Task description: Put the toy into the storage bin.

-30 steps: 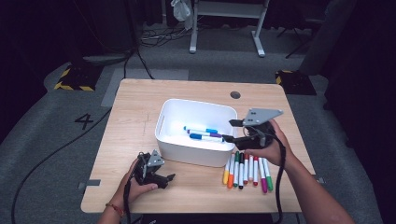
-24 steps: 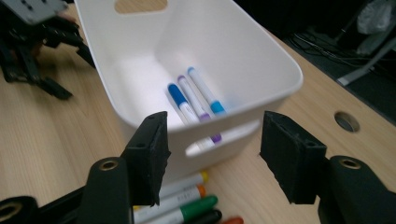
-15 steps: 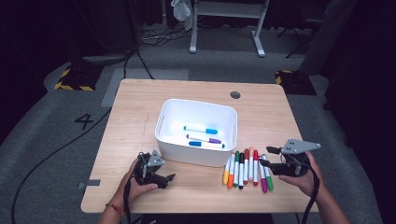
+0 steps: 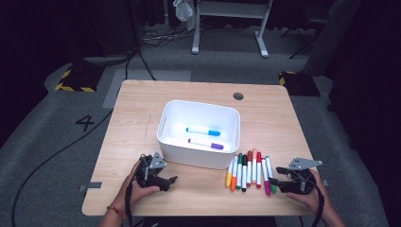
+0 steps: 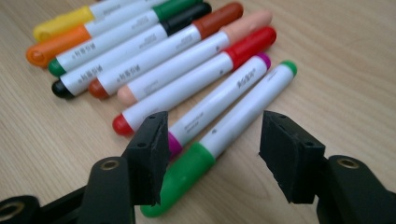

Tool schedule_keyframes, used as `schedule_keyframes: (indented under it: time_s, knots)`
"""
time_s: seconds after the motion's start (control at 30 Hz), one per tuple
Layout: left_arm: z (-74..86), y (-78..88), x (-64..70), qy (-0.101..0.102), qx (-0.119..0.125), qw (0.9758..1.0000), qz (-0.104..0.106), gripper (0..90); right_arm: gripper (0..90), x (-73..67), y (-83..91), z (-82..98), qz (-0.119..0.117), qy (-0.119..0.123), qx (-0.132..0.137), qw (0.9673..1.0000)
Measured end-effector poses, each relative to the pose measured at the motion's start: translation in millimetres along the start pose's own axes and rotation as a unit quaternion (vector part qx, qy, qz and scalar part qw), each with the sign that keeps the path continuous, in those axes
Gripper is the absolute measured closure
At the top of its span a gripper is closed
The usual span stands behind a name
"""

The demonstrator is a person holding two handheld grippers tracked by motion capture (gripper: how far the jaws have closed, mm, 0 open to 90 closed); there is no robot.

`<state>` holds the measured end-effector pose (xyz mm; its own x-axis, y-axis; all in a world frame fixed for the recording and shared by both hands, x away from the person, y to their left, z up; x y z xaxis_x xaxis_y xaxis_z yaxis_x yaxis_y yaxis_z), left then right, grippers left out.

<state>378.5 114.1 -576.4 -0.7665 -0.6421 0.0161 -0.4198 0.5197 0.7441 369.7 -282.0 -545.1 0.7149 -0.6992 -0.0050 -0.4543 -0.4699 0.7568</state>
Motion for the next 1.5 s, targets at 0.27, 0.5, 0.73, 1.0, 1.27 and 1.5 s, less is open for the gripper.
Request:
schedule_keyframes:
  time_s: [0.27,0.5,0.73,1.0,1.27,1.5]
  knots:
    - [0.0,0.0,0.2,0.0,0.0,1.0,0.0,15.1,50.0,11.7,-3.6,17.8,0.006,-0.041,-0.009,0.9991]
    - [0.1,0.0,0.2,0.0,0.0,1.0,0.0,15.1,71.5,30.9,1.7,28.1,0.035,-0.071,0.001,0.9969]
    - [0.0,0.0,0.2,0.0,0.0,1.0,0.0,15.1,74.7,42.4,2.2,28.6,0.059,-0.08,0.012,0.995]
    - [0.0,0.0,0.2,0.001,0.0,1.0,0.001,15.1,74.9,52.6,12.8,14.6,0.053,-0.081,0.047,0.9942]
    - [0.1,0.0,0.1,0.001,0.0,1.0,0.001,15.1,74.9,49.2,35.3,-31.2,0.036,-0.041,0.095,0.994]
    - [0.2,0.0,0.1,0.001,-0.001,1.0,0.001,15.1,74.9,39.1,51.6,-85.5,0.018,0.006,0.131,0.9912]
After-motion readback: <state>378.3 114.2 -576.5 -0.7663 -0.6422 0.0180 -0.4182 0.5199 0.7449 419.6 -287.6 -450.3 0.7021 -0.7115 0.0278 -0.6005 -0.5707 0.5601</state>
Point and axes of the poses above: each handheld gripper's, and its own axes: y roughly backward along the jaws, z roughly out of its underside, x roughly to its right, the point moved 10 cm from there along -y, roughly forward along the jaws, and after that the axes turned 1 degree about -x, right-handed, at the moved point
